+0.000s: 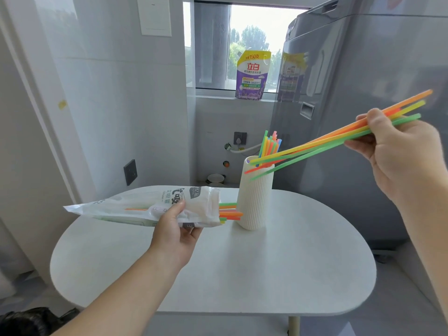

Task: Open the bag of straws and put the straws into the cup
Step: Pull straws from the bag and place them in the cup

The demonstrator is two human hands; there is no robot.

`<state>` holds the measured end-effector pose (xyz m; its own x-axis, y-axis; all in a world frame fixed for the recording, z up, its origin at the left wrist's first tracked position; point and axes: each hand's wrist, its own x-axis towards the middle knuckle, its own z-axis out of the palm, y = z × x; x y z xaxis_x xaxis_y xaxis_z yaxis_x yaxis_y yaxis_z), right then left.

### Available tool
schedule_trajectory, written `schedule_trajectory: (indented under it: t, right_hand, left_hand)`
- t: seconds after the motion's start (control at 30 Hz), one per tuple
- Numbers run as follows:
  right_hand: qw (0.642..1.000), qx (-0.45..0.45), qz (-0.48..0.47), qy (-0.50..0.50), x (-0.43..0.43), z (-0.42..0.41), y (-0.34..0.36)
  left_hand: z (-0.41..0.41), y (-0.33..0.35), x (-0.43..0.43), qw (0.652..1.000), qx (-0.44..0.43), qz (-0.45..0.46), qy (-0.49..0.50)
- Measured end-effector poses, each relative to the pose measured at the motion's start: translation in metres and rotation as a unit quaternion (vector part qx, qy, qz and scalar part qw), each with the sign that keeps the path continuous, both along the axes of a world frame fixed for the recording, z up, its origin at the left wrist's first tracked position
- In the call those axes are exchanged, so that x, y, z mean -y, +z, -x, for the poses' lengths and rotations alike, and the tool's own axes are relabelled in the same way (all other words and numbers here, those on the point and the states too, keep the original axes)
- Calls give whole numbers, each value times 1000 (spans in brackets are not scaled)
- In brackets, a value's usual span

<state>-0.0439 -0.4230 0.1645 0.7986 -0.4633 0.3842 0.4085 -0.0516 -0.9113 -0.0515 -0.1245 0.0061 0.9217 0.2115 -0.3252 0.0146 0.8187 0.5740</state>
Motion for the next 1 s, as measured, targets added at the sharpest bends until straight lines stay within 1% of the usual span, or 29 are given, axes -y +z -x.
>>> schedule_trajectory:
  t: [0.13,0.3,0.5,0.77,0.9,1.0]
  right_hand:
    - [994,43,95,-38,-3,-2,16]
    - [981,57,181,-39,-10,-6,27]
    - [975,68,209,-31,-16,-7,42]
    - [963,10,269,-8,-27,-14,45]
    - [963,-12,269,-4,-31,-21,44]
    - [969,-27,247,-5,-29,-30,44]
  left_hand:
    - [0,-2,6,1000,1,-10,-14]
    - [0,-3,10,1000,6,-14,-18]
    - [2,-3,8,1000,10,-10,-17]
    - [4,-2,10,999,9,-16,-30]
    - [3,-2,10,999,8,-15,-33]
    - [4,-2,10,999,9,-16,-34]
